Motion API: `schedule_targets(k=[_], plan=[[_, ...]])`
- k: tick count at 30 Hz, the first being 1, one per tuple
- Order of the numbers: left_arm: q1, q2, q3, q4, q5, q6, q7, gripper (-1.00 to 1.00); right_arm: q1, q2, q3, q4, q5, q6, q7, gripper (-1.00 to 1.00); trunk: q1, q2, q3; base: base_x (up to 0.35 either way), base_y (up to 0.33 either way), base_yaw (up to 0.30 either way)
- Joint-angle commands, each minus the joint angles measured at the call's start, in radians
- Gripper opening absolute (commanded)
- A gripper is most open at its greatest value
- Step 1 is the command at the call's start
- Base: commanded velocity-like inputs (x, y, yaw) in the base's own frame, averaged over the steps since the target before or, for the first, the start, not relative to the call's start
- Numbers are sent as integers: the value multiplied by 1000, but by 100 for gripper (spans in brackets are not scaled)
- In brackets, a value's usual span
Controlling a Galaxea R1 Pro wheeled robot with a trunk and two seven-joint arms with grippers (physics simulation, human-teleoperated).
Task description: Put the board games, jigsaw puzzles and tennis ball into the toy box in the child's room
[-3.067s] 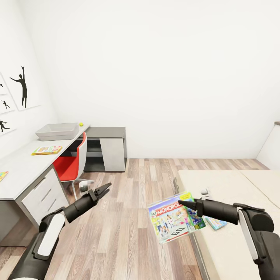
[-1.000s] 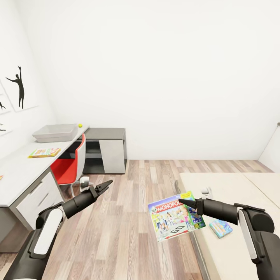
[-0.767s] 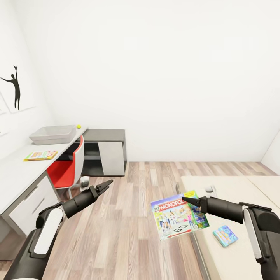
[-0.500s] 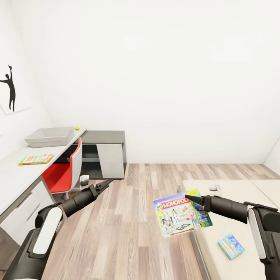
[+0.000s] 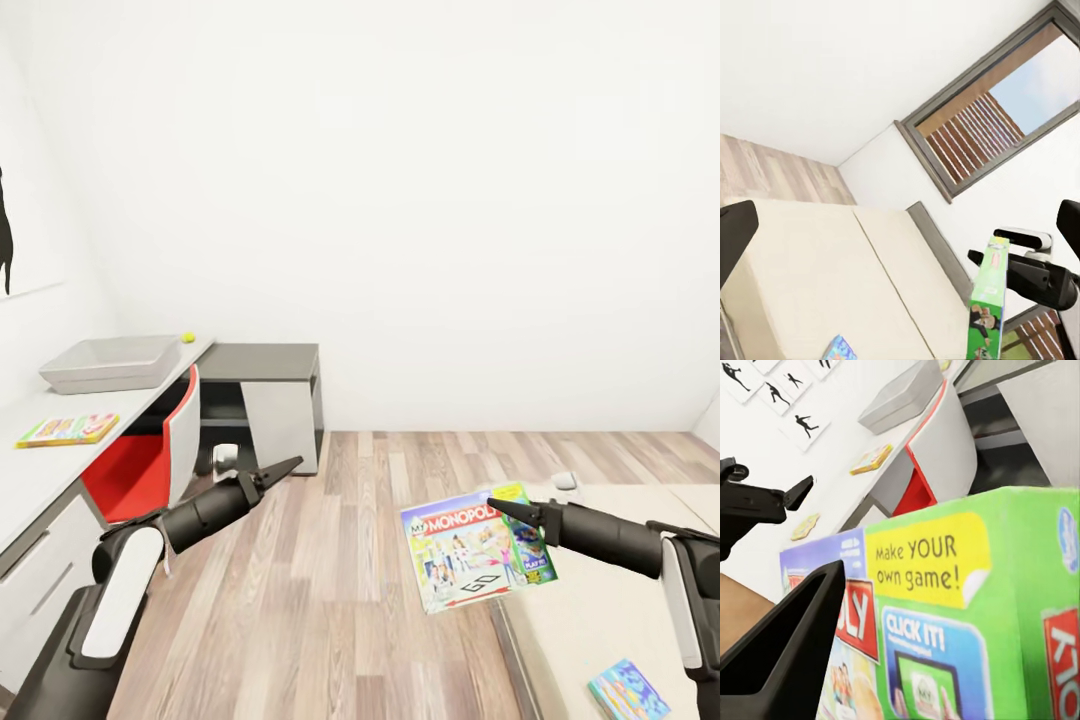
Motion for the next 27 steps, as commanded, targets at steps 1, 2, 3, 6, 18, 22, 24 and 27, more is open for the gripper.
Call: schedule_targets(k=[1, 2, 3, 6, 18, 22, 24, 27], plan=[[-1, 0, -2, -2, 1, 6, -1, 100, -1, 2, -1, 0, -3, 10, 9, -100, 1, -2, -2, 335, 0, 0], [-1, 1, -7, -6, 1, 8, 1, 100, -1, 9, 0, 0, 0, 10, 25, -100, 1, -2, -2, 335, 0, 0], [-1, 2, -10, -7, 1, 9, 3, 100, -1, 13, 0, 0, 2, 10, 33, -100, 1, -2, -2, 335, 0, 0], [-1, 2, -12, -8, 0, 9, 4, 100, -2, 15, 1, 0, 3, 10, 31, -100, 1, -2, -2, 335, 0, 0], [-1, 3, -13, -8, 1, 10, 5, 100, -1, 18, 3, 1, 5, 10, 14, -100, 1, -2, -2, 335, 39, 0], [-1, 3, -14, -9, 2, 10, 5, 100, -1, 18, 3, 1, 5, 10, 15, -100, 1, -2, -2, 335, 74, 0], [-1, 3, -14, -8, 3, 10, 5, 100, -1, 17, 2, 1, 5, 10, 15, -100, 1, -2, -2, 335, 76, 0], [-1, 3, -14, -8, 3, 11, 4, 100, -1, 18, 2, 1, 5, 10, 15, -100, 1, -2, -2, 335, 76, 0]])
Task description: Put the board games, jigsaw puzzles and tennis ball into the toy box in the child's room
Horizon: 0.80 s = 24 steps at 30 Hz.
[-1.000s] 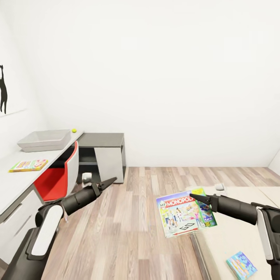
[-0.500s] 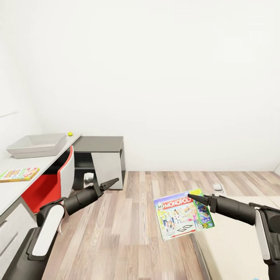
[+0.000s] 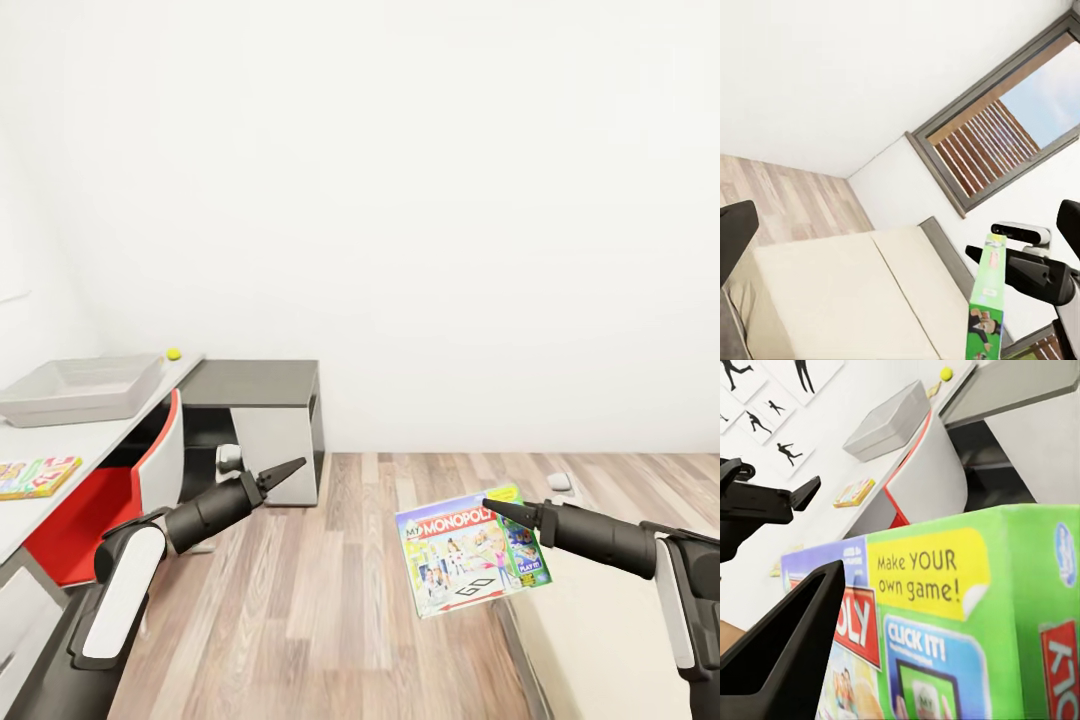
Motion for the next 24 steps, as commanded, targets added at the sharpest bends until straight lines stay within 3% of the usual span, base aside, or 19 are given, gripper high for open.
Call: schedule_targets(k=[1, 24], plan=[[-1, 0, 1, 0, 2, 6, -2, 100, -1, 0, 0, 0, -5, 12, 1, -100, 1, -2, -2, 335, 71, 0], [-5, 0, 9, 9, -2, 6, -2, 100, -1, 1, 0, 0, -5, 12, 0, -100, 1, -2, -2, 336, 9, 0]])
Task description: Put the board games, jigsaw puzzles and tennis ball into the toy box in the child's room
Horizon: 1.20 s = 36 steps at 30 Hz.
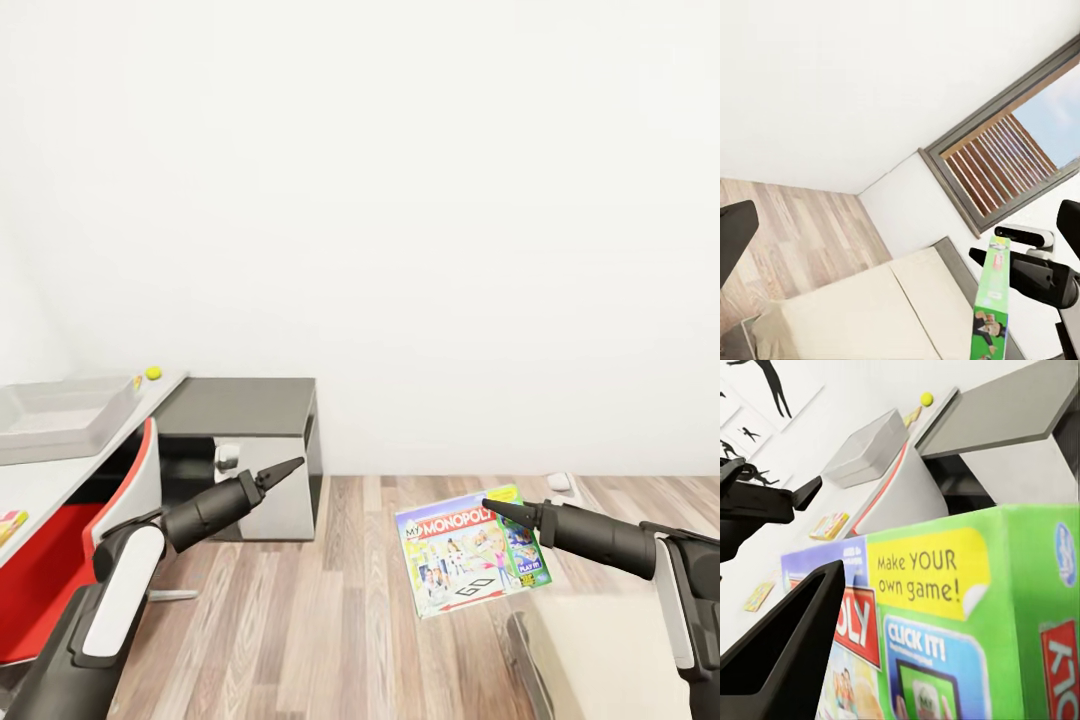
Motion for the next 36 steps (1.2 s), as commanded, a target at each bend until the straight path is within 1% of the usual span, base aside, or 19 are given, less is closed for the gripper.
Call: schedule_targets(k=[1, 12, 16, 22, 36], plan=[[-1, 0, 1, 0, 1, 6, -2, 100, -1, 0, 0, 0, -5, 12, 2, -100, 1, -2, -2, 338, 0, 0], [-6, -1, -2, 4, 0, 6, -2, 100, 1, 0, -1, 0, -5, 12, 1, -100, 1, -2, -2, 338, 0, 4], [-6, -1, -2, 5, 1, 6, -2, 100, 0, 0, -1, 0, -5, 12, 1, -100, 1, -2, -2, 338, 0, 104], [-6, -2, -2, 4, 2, 6, -2, 100, 0, 0, -1, 0, -5, 12, 1, -100, 1, -2, -2, 338, 0, 203], [-6, -5, -4, 3, 3, 6, -2, 100, -5, -6, -5, 0, -5, 12, 1, -100, 1, -2, -2, 338, 0, 267]])
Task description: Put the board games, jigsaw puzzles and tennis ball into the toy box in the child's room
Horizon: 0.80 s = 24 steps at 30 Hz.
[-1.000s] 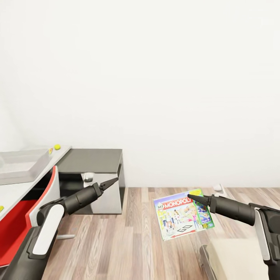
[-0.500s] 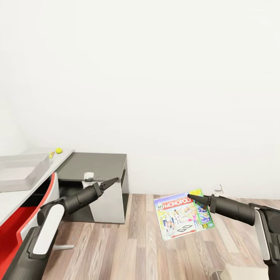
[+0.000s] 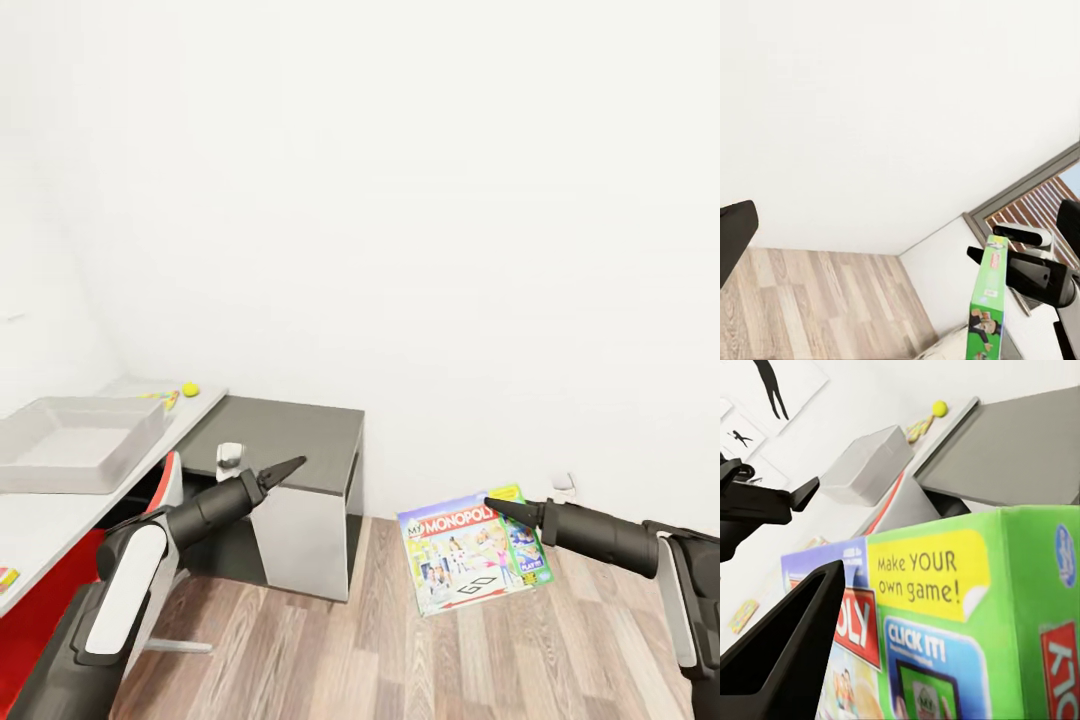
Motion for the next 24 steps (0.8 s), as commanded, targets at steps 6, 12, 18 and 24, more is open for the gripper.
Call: schedule_targets(k=[6, 12, 18, 24], plan=[[-2, -4, -1, 0, 1, 6, -2, 100, -2, -9, -4, 0, -6, 12, 2, -100, 1, -2, -2, 338, 0, 275], [-3, -9, -3, -1, 1, 6, -2, 100, -3, -13, -5, 0, -7, 12, 2, -100, 1, -2, -2, 338, 0, 283], [-5, -10, -20, -2, 0, 6, -1, 100, -3, -15, -6, 0, -7, 12, 2, -100, 1, -2, -2, 338, 0, 288], [1, -11, -27, -27, 2, 6, -2, 100, -3, -16, -7, -1, -10, 12, 4, -100, 1, -2, -2, 315, 0, 233]])
